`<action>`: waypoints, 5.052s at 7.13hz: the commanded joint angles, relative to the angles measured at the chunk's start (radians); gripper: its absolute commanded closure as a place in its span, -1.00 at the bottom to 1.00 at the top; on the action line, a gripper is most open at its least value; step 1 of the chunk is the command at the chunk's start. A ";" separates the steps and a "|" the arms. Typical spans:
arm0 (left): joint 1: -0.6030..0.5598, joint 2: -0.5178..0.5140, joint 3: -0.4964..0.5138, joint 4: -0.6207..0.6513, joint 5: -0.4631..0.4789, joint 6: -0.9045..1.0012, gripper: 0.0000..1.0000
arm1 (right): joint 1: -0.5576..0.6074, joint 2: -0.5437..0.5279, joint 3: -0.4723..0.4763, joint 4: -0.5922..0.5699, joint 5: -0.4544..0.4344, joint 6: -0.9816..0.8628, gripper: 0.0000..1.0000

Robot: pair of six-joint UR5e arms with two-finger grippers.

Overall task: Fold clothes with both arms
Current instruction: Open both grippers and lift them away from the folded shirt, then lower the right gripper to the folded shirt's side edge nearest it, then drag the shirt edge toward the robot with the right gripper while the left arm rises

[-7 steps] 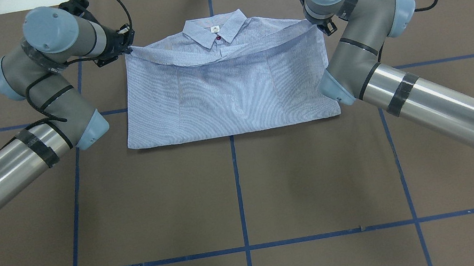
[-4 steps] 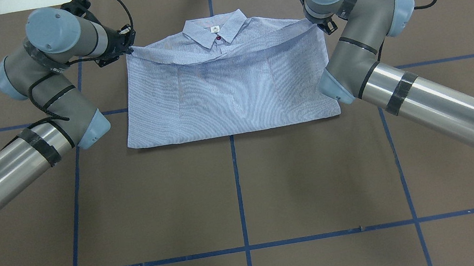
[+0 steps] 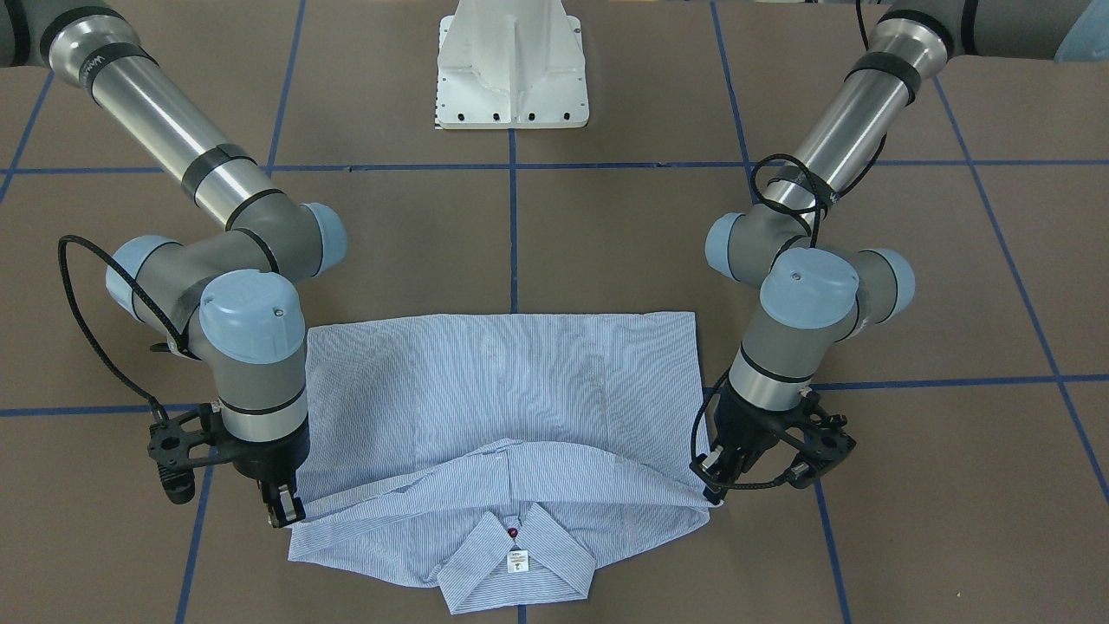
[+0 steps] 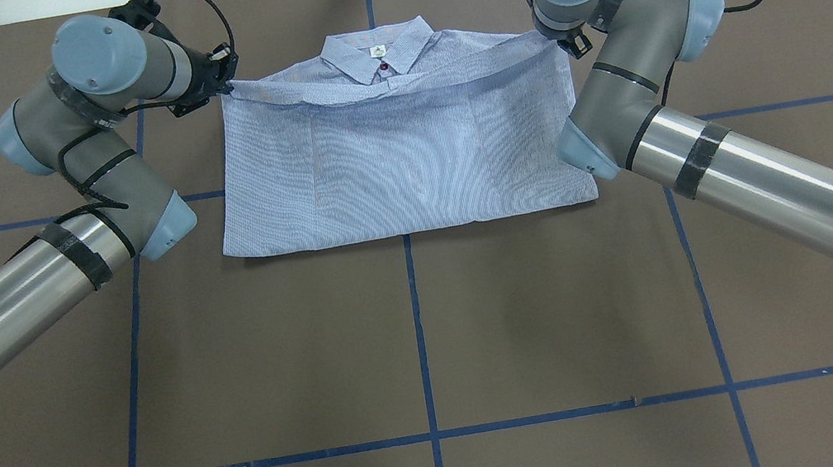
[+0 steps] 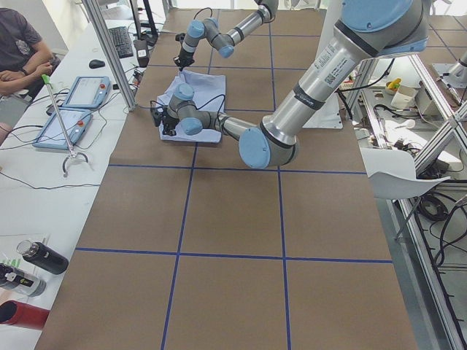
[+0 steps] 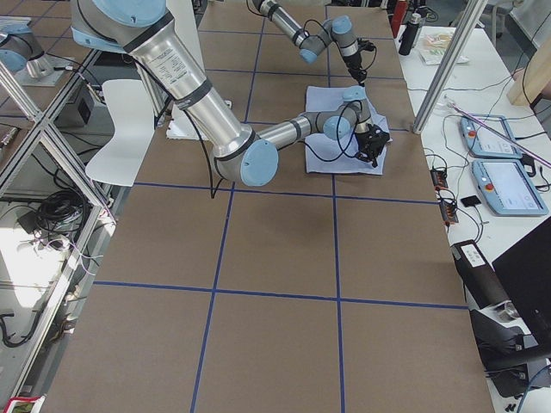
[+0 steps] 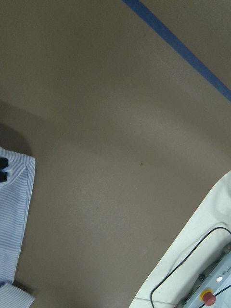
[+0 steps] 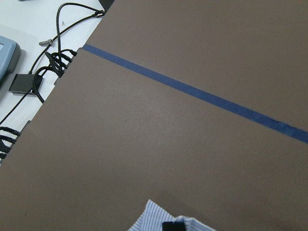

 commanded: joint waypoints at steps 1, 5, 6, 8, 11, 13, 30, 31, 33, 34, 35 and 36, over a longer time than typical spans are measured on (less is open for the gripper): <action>0.000 -0.001 0.004 -0.013 0.004 0.002 0.41 | 0.000 0.007 -0.019 0.002 0.003 -0.002 -0.14; -0.026 0.042 -0.028 -0.021 0.034 0.055 0.36 | 0.024 0.020 -0.028 0.069 0.008 0.012 -0.47; -0.035 0.061 -0.078 -0.010 0.031 0.084 0.36 | 0.031 0.002 0.031 0.062 0.049 0.015 -0.47; -0.038 0.067 -0.120 -0.004 0.030 0.084 0.36 | 0.011 -0.171 0.322 -0.022 0.100 0.046 -0.47; -0.038 0.084 -0.148 -0.005 0.030 0.084 0.36 | -0.133 -0.391 0.591 -0.069 0.088 0.055 -0.48; -0.038 0.095 -0.168 -0.004 0.032 0.084 0.36 | -0.192 -0.417 0.581 -0.060 0.083 0.098 -0.46; -0.025 0.179 -0.402 -0.002 -0.138 0.072 0.37 | -0.391 -0.766 1.147 -0.251 0.566 0.176 1.00; 0.003 0.179 -0.443 -0.002 -0.184 0.037 0.36 | -0.470 -0.775 1.159 -0.251 0.691 0.179 0.70; 0.038 0.191 -0.490 -0.002 -0.218 -0.038 0.27 | -0.543 -0.795 1.176 -0.254 0.695 0.210 -1.00; 0.055 0.234 -0.537 0.010 -0.215 -0.040 0.19 | -0.449 -0.790 1.165 -0.254 0.695 0.207 -1.00; 0.089 0.301 -0.586 0.018 -0.197 -0.040 0.09 | -0.317 -0.711 1.092 -0.253 0.678 0.185 -1.00; 0.131 0.327 -0.602 0.019 -0.166 -0.043 -0.08 | -0.195 -0.583 0.952 -0.253 0.675 0.175 -1.00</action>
